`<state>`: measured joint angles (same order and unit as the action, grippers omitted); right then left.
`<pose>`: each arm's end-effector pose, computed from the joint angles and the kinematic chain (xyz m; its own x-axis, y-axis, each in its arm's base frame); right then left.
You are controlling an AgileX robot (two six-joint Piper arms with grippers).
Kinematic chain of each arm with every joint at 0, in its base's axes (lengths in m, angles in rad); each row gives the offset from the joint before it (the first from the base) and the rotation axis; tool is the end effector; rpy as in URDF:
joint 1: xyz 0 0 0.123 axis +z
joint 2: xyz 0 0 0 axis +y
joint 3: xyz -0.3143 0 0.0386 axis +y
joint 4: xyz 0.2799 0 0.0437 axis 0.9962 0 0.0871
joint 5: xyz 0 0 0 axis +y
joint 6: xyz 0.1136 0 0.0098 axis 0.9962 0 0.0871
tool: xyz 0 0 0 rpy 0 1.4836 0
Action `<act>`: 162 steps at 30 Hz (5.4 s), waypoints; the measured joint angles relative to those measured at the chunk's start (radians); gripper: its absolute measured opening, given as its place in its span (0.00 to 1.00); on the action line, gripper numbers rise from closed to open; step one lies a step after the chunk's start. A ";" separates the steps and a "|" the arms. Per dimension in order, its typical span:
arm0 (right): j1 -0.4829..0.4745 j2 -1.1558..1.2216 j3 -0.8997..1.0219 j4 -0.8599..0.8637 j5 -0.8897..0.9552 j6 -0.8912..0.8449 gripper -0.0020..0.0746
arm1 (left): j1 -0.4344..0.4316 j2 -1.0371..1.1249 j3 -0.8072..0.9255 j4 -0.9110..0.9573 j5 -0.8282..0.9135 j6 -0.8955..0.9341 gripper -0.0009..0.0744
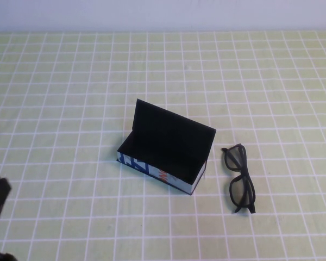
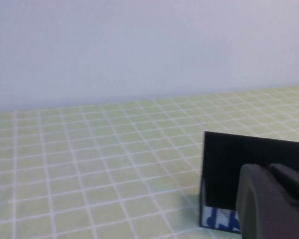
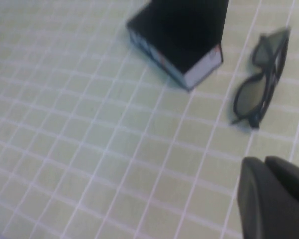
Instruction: Take glasses out of glasses case
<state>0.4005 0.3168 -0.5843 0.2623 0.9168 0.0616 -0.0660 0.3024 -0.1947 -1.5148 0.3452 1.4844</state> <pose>0.0526 0.0478 0.3157 -0.5862 -0.0126 -0.8101 -0.4242 0.8567 0.2936 0.0988 -0.0453 0.2624 -0.0512 -0.0220 -0.9984 0.3977 0.9166 -0.0406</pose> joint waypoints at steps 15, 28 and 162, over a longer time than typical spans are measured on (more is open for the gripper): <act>0.000 -0.062 0.356 -0.002 -0.852 -0.044 0.01 | 0.000 -0.092 0.219 -0.168 -0.287 0.014 0.01; 0.000 -0.062 0.385 -0.002 -0.798 -0.044 0.01 | 0.000 -0.092 0.219 -0.169 -0.287 0.020 0.01; -0.408 -0.326 0.612 -0.155 -0.602 -0.044 0.00 | 0.000 -0.313 0.219 1.578 0.012 -1.567 0.01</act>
<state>-0.0077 -0.0092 0.0281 0.1068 0.3146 0.0178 -0.0660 -0.0111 0.0242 0.0634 0.3569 -0.0830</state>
